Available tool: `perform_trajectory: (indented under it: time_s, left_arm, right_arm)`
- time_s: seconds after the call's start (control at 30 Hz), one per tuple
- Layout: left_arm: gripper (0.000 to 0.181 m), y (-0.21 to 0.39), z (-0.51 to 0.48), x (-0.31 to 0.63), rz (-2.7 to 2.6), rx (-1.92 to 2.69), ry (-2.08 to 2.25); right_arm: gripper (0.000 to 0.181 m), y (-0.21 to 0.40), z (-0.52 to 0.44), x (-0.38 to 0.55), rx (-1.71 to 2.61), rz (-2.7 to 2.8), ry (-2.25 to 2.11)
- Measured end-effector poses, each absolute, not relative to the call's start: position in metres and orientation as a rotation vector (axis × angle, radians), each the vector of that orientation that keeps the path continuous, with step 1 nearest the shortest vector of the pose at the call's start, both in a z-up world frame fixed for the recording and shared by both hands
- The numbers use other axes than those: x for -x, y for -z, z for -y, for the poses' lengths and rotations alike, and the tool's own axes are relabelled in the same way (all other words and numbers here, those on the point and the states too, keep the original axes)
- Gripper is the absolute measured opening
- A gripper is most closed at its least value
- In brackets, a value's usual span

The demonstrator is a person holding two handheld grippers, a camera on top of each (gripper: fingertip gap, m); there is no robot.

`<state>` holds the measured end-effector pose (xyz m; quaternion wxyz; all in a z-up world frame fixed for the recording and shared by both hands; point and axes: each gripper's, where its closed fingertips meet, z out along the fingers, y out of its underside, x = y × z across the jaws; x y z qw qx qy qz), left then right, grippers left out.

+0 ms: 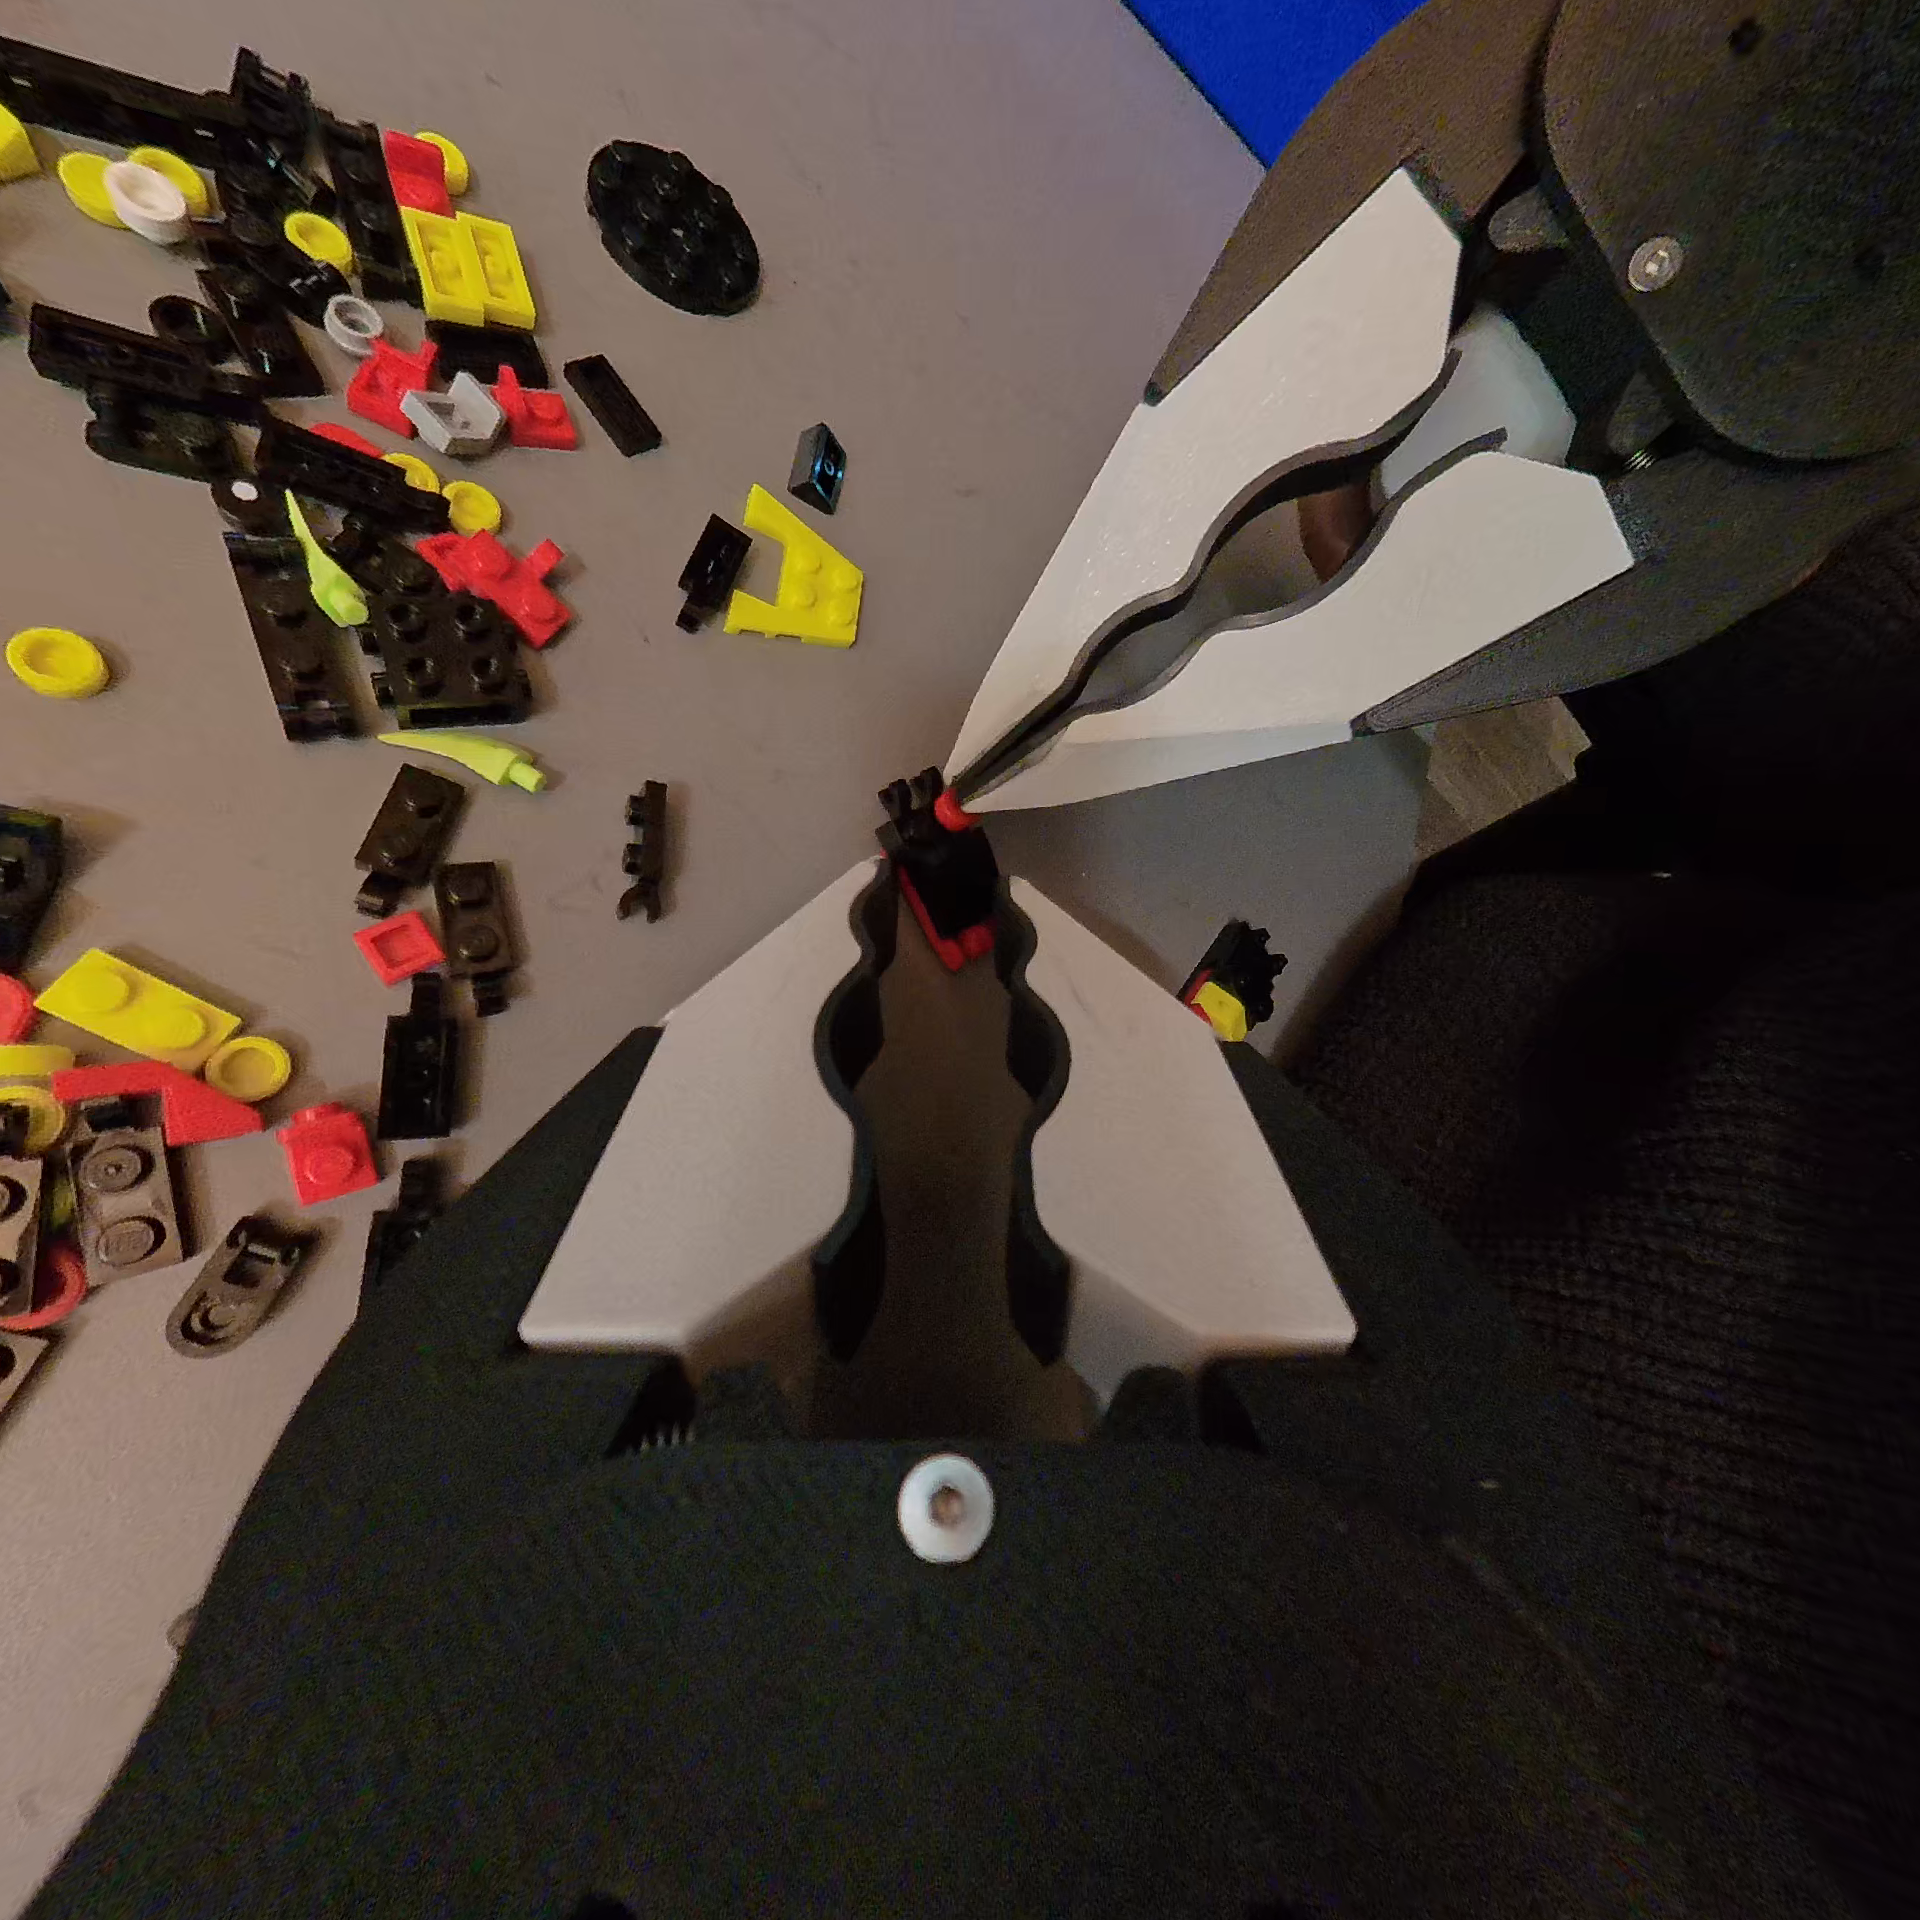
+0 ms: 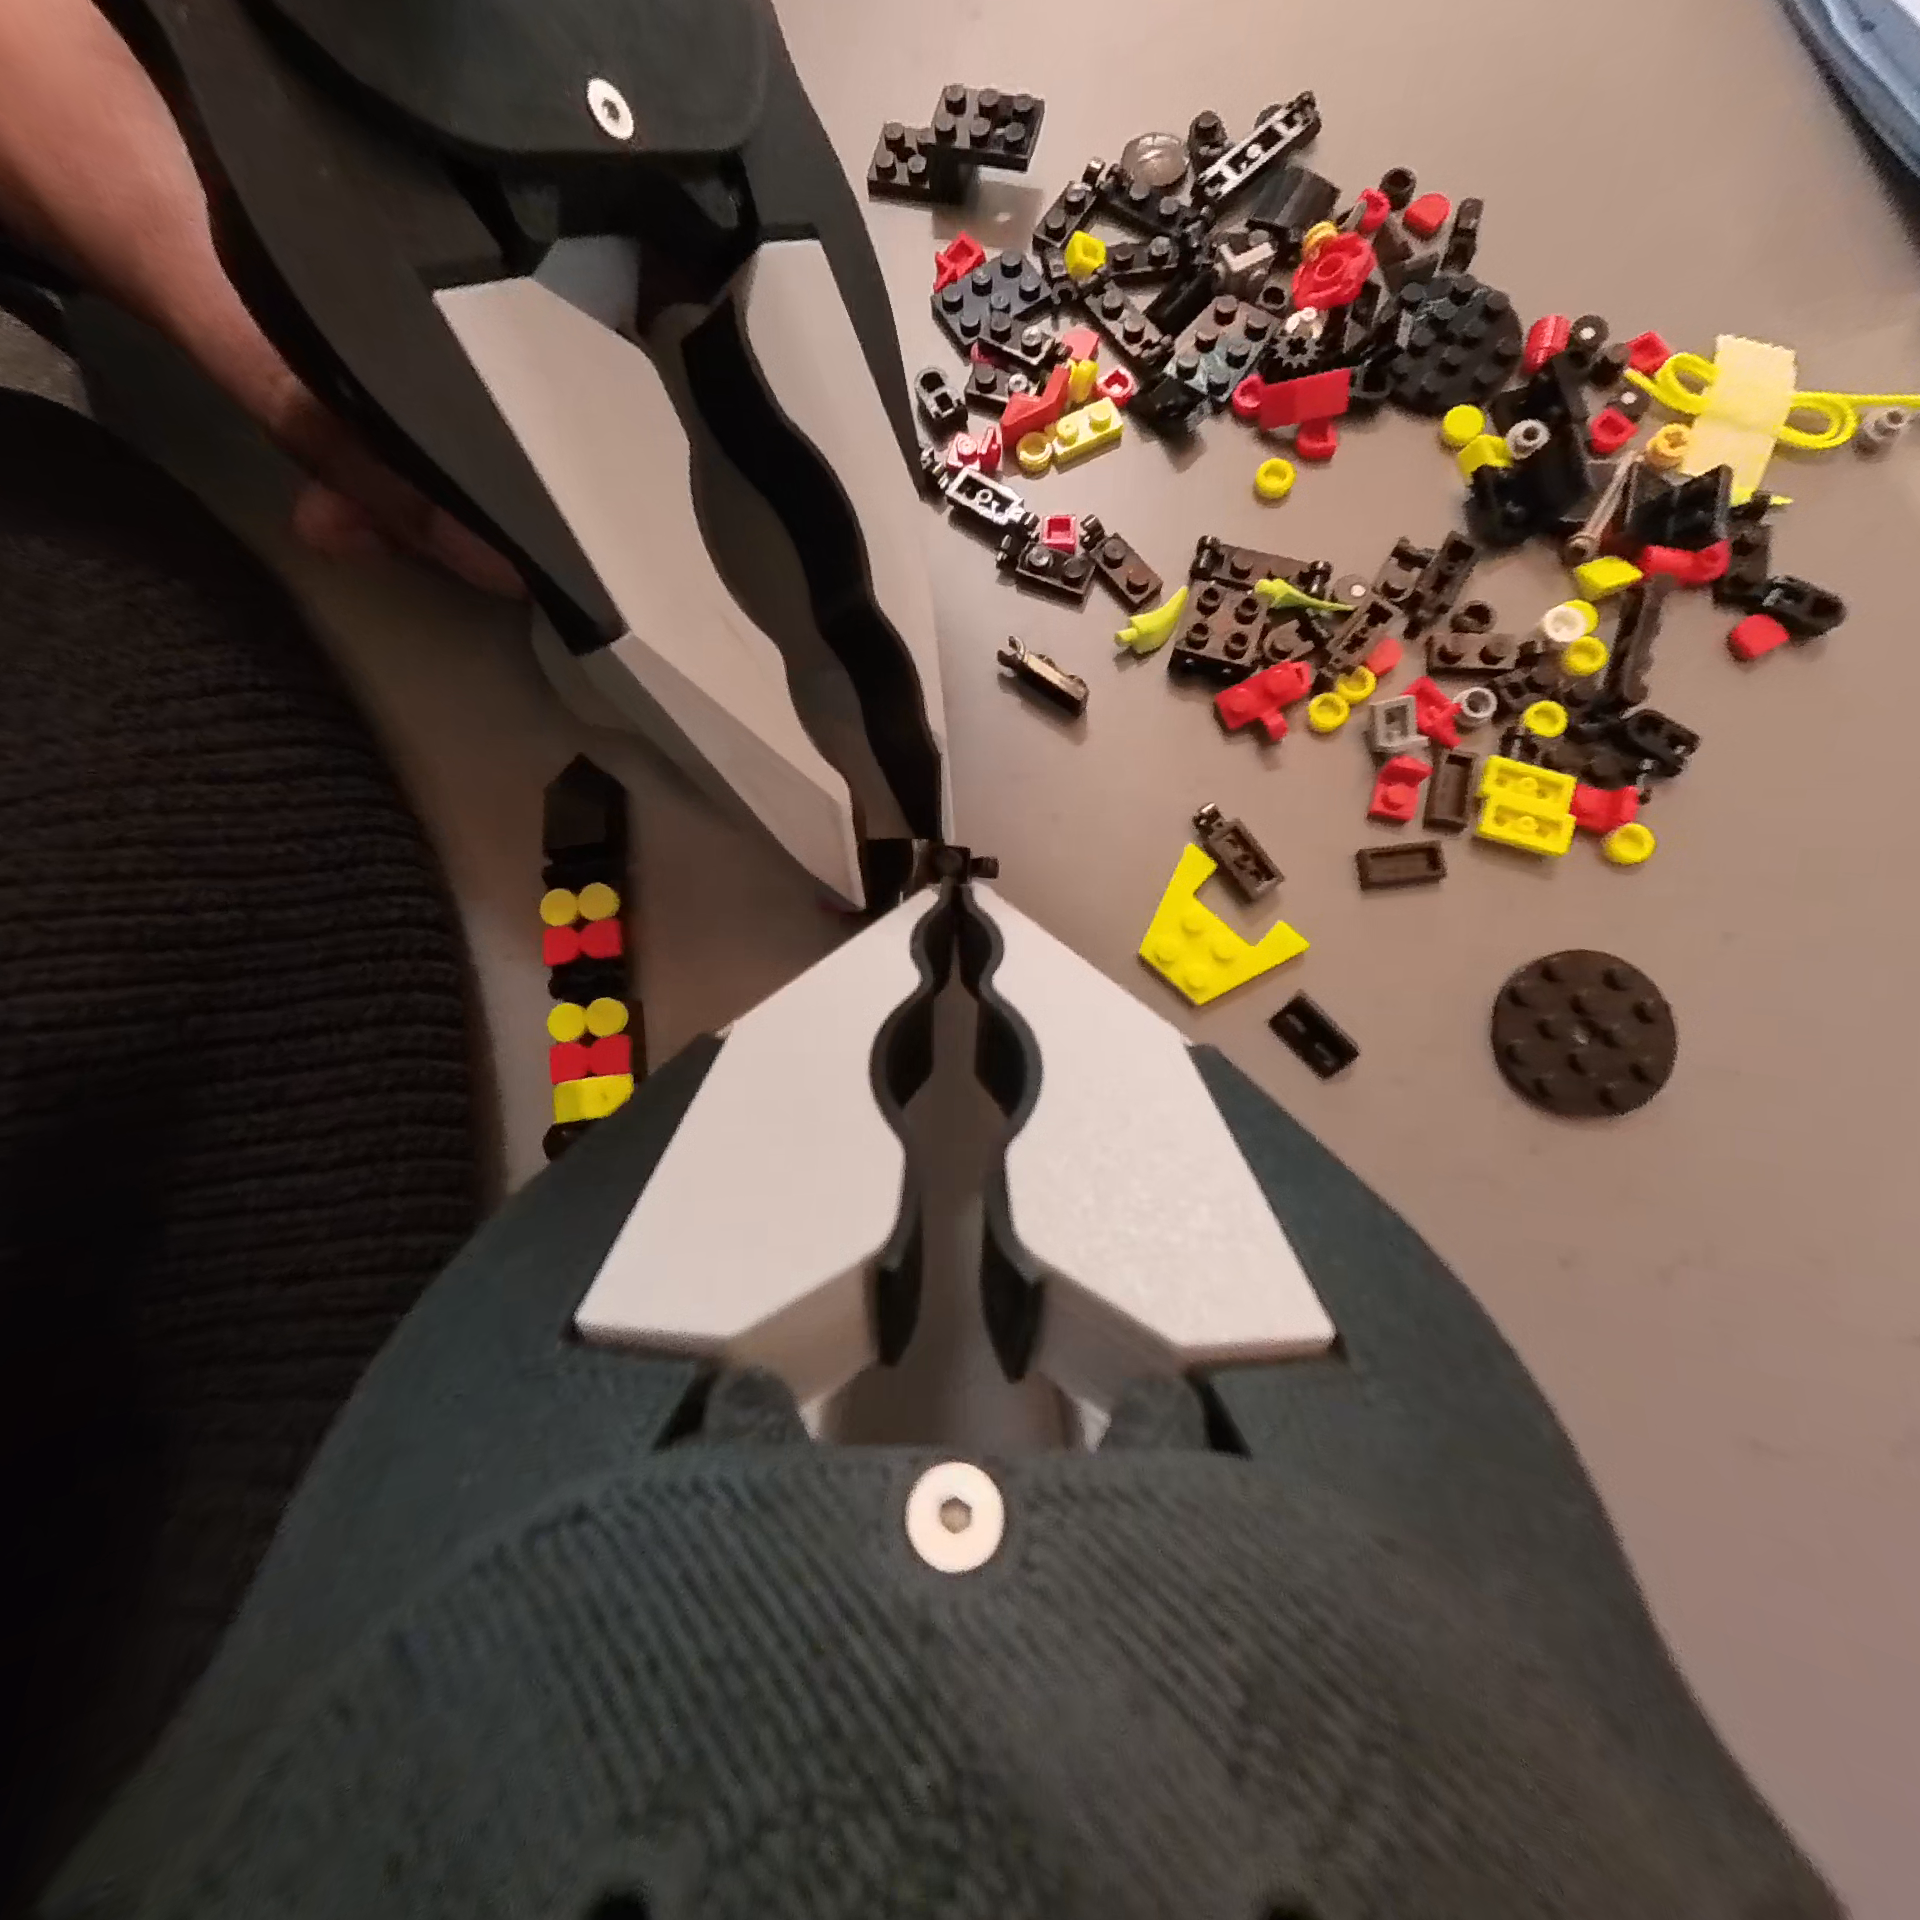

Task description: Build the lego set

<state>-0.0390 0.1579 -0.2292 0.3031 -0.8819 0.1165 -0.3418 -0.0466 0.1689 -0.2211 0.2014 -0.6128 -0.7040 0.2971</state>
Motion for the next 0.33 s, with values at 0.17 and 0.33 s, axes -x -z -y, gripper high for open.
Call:
perform_trajectory:
  time_s: [0.17,0.33]
  left_arm:
    - [0.016,0.2292,-0.1578,0.0391,-0.305,2.340,0.904]
    - [0.017,0.2294,-0.1577,0.0391,-0.306,2.341,0.901]
  right_arm:
    - [0.000,0.2209,-0.1669,0.0468,1.721,1.967,-0.852]
    - [0.000,0.2211,-0.1665,0.0473,1.721,1.967,-0.844]
